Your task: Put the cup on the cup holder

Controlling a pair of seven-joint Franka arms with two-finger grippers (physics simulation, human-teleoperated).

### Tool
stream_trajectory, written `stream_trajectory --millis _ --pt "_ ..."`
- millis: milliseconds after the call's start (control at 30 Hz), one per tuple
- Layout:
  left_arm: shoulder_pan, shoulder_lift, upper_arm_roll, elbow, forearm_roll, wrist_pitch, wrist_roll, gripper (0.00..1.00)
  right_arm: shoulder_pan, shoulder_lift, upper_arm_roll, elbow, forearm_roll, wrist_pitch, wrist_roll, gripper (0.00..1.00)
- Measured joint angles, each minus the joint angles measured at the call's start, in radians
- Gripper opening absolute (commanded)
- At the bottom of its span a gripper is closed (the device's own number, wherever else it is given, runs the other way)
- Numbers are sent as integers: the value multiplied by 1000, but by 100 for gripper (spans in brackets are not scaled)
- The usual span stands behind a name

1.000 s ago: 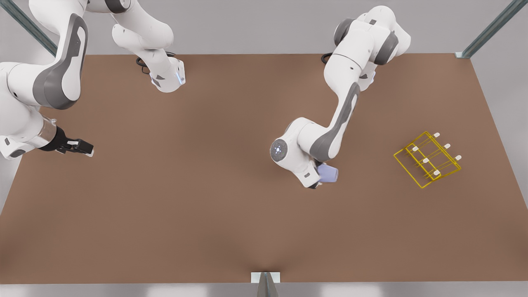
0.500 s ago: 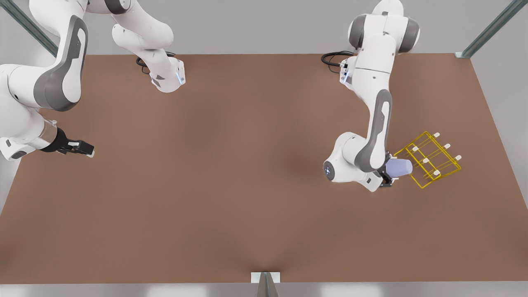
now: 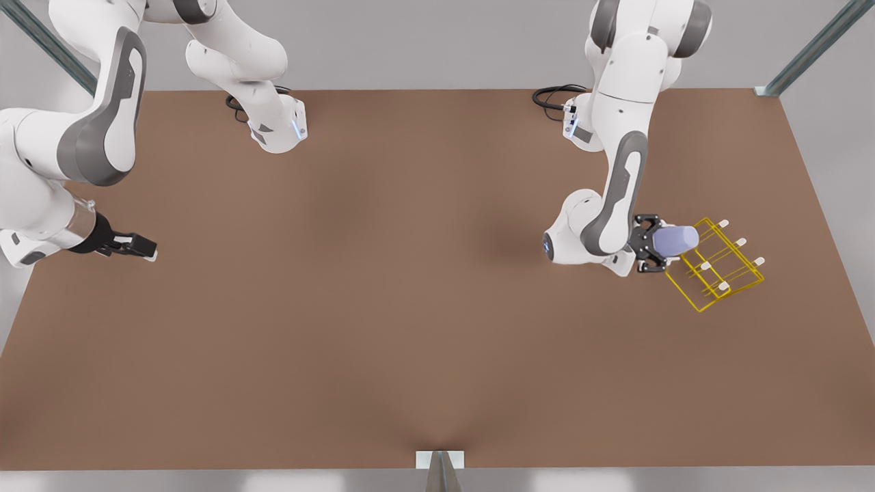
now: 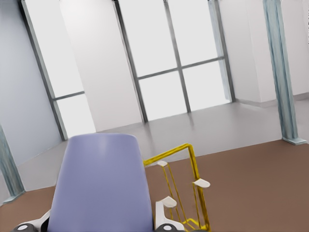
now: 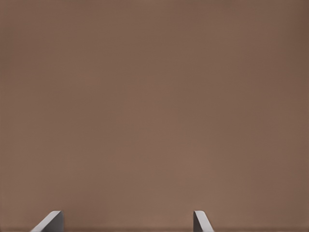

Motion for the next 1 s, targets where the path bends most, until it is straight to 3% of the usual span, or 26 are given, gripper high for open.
stream_trajectory --millis 700,1000 --pt "91 38 3 -103 198 81 -266 80 -29 8 1 24 2 4 -1 100" --pt "95 -16 3 -142 224 88 -329 80 -27 17 1 24 2 6 0 100"
